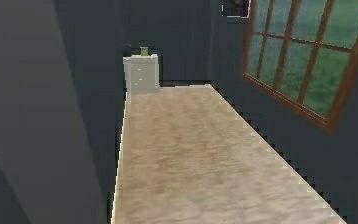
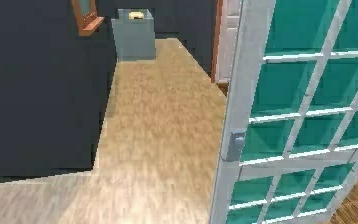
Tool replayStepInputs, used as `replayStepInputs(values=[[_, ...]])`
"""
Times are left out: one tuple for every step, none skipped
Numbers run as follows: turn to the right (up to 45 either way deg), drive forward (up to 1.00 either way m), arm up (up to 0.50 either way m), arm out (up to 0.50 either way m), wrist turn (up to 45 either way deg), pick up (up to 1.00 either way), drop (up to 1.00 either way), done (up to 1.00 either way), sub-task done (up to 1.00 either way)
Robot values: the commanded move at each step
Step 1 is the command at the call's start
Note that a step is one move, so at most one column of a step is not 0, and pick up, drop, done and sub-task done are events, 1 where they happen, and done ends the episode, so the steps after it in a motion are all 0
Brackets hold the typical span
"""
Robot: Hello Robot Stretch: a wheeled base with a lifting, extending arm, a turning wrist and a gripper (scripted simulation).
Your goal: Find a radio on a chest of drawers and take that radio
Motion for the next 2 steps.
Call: replayStepInputs(values=[[45.0,0.00,0.00,0.00,0.0,0.00,0.00,0.00,0.00],[45.0,0.00,0.00,0.00,0.0,0.00,0.00,0.00,0.00]])
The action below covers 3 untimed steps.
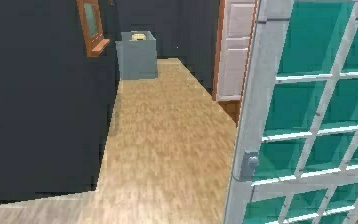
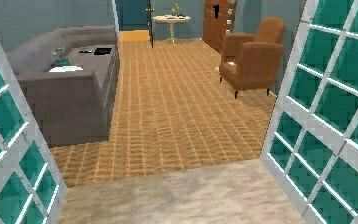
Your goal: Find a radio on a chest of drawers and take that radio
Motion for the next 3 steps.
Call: replayStepInputs(values=[[0.0,0.15,0.00,0.00,0.0,0.00,0.00,0.00,0.00],[-36.0,0.00,0.00,0.00,0.0,0.00,0.00,0.00,0.00],[0.0,0.30,0.00,0.00,0.0,0.00,0.00,0.00,0.00]])
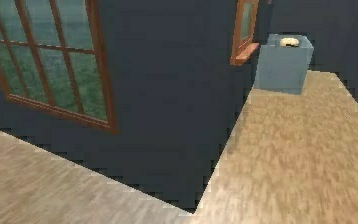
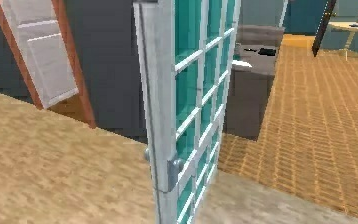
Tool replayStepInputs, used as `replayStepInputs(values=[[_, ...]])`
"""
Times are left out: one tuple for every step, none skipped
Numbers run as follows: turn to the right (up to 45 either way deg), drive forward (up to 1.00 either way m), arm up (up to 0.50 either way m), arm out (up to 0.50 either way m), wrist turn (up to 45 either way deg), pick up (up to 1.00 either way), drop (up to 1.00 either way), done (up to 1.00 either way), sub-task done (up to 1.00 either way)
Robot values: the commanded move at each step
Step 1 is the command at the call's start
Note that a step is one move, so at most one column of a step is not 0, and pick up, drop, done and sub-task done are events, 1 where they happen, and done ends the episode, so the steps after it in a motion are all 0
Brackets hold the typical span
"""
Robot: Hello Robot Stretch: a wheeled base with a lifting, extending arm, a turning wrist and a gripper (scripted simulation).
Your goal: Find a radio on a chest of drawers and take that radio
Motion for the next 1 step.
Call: replayStepInputs(values=[[6.0,0.00,0.00,0.00,0.0,0.00,0.00,0.00,0.00]])
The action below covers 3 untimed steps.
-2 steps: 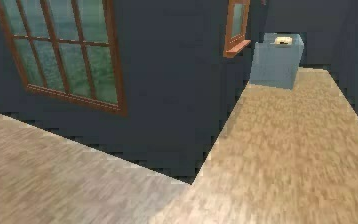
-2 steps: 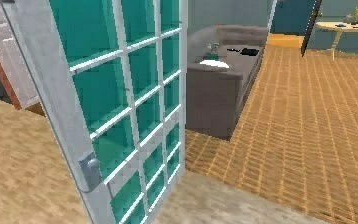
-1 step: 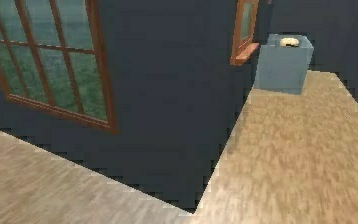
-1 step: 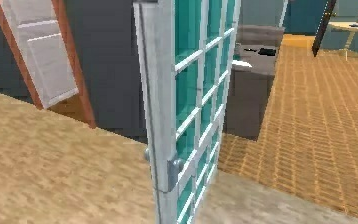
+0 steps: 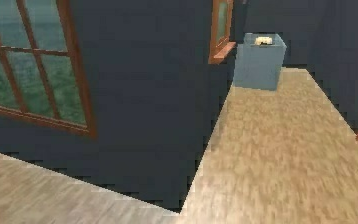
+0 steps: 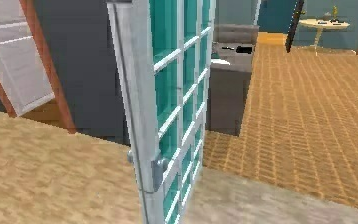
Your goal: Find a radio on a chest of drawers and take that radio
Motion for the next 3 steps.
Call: replayStepInputs(values=[[0.0,0.50,0.00,0.00,0.0,0.00,0.00,0.00,0.00],[45.0,0.00,0.00,0.00,0.0,0.00,0.00,0.00,0.00],[3.0,0.00,0.00,0.00,0.0,0.00,0.00,0.00,0.00]])
